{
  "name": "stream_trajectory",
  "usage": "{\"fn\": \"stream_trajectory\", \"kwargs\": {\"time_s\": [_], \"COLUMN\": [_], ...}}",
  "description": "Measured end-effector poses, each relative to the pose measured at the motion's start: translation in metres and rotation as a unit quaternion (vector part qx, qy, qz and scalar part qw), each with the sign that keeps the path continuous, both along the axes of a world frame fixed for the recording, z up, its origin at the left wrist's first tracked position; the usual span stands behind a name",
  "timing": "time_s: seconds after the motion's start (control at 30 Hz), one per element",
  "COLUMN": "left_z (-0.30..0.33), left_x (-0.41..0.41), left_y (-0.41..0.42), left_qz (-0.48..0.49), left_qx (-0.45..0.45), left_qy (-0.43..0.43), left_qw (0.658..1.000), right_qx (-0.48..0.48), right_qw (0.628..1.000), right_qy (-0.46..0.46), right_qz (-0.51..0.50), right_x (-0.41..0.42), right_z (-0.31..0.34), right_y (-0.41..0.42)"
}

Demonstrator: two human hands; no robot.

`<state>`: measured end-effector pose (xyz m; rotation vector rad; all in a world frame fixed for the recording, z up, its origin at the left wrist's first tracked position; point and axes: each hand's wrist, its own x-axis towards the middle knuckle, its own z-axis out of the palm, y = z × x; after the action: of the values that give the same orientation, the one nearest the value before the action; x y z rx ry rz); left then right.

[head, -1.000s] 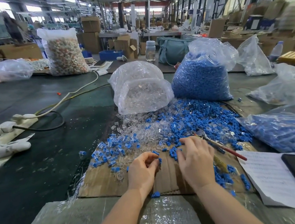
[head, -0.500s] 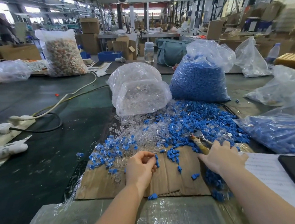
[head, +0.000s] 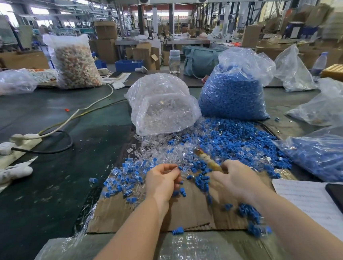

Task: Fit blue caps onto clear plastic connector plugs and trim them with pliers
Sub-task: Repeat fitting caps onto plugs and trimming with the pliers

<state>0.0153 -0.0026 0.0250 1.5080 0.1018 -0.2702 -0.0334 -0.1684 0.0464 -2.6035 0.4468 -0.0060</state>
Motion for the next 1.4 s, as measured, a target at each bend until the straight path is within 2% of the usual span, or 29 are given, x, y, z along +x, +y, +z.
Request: {"fn": "stream_trajectory", "kwargs": {"time_s": [0.07, 0.13, 0.2, 0.3, 0.47, 0.73, 1.0, 1.2, 1.4], "left_z": [0.003, 0.004, 0.004, 0.005, 0.007, 0.010, 0.013, 0.015, 0.017], "left_x": [0.005, 0.010, 0.013, 0.015, 0.012, 0.017, 0.018, 0.020, 0.022], "left_y": [0.000, 0.002, 0.004, 0.007, 0.011, 0.012, 0.012, 0.014, 0.014], "left_qz": [0.012, 0.026, 0.033, 0.041, 0.036, 0.050, 0.049, 0.040, 0.023], "left_qx": [-0.011, -0.017, -0.019, -0.021, -0.011, 0.027, 0.049, 0.034, 0.067], "left_qy": [0.004, 0.007, 0.011, 0.023, 0.017, -0.002, -0.008, 0.000, -0.012], "left_qw": [1.000, 0.999, 0.999, 0.999, 0.999, 0.998, 0.998, 0.999, 0.997], "right_qx": [0.166, 0.286, 0.343, 0.376, 0.399, 0.385, 0.302, 0.290, 0.264], "right_qw": [0.986, 0.956, 0.934, 0.914, 0.900, 0.900, 0.930, 0.933, 0.940], "right_qy": [0.023, 0.060, 0.096, 0.144, 0.171, 0.190, 0.188, 0.191, 0.196], "right_qz": [0.010, 0.010, 0.018, 0.044, 0.041, 0.076, 0.094, 0.096, 0.095], "right_x": [-0.001, -0.003, -0.005, -0.005, -0.007, -0.009, -0.007, -0.009, -0.009], "right_z": [0.007, 0.011, 0.015, 0.019, 0.018, 0.018, 0.020, 0.018, 0.018], "right_y": [0.010, 0.015, 0.018, 0.021, 0.022, 0.025, 0.029, 0.025, 0.023]}}
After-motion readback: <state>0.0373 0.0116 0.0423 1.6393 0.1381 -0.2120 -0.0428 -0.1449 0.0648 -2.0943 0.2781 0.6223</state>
